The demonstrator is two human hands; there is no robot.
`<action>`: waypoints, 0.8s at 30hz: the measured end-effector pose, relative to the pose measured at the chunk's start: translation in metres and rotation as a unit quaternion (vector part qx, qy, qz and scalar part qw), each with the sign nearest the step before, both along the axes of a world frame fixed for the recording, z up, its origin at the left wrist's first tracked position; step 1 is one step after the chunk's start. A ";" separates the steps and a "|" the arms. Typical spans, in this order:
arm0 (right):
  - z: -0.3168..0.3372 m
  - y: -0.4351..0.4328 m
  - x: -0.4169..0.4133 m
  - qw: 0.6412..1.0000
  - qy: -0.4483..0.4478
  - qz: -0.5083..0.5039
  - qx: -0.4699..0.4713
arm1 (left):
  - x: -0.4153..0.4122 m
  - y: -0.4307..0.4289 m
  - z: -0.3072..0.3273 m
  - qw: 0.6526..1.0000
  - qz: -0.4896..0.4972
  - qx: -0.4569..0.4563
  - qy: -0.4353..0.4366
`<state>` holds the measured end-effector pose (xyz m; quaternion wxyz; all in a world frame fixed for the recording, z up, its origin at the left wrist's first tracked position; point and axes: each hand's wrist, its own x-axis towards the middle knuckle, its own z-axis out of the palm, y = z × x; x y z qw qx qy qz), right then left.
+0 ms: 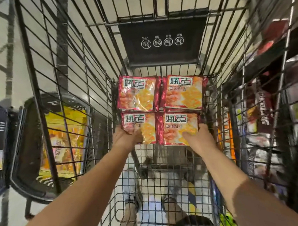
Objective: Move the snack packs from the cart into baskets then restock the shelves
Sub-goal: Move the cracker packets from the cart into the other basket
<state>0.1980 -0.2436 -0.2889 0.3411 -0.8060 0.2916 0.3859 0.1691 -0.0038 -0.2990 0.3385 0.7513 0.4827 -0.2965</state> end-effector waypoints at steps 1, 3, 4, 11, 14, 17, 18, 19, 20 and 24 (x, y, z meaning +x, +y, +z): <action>-0.003 0.000 0.001 1.000 0.002 -0.013 -0.001 | 0.001 -0.001 0.001 1.000 0.019 -0.011 0.003; -0.006 -0.002 0.002 0.999 0.003 -0.034 -0.013 | -0.001 -0.002 -0.005 0.998 0.048 -0.034 -0.003; -0.007 -0.003 0.001 0.999 0.006 -0.041 -0.020 | -0.004 0.000 -0.013 0.996 0.071 -0.045 -0.023; -0.015 -0.014 -0.011 0.999 0.040 0.020 -0.032 | -0.019 0.002 -0.002 0.981 0.163 -0.088 -0.049; -0.019 -0.016 -0.021 0.999 0.029 0.021 -0.035 | -0.026 -0.003 0.013 0.982 0.140 -0.106 -0.063; -0.011 -0.016 -0.028 1.000 0.016 -0.001 -0.020 | -0.034 -0.010 0.034 0.977 0.140 -0.142 -0.081; -0.006 -0.016 -0.031 1.000 0.010 -0.007 -0.018 | -0.037 -0.012 0.040 0.974 0.142 -0.154 -0.086; 0.001 -0.016 -0.034 1.000 0.004 -0.013 -0.019 | -0.041 -0.013 0.048 0.974 0.134 -0.160 -0.093; 0.009 -0.017 -0.036 1.000 -0.006 -0.017 -0.019 | -0.044 -0.014 0.058 0.974 0.124 -0.162 -0.101; 0.063 -0.017 -0.051 0.999 -0.032 -0.020 -0.022 | -0.063 -0.018 0.100 0.974 0.100 -0.166 -0.119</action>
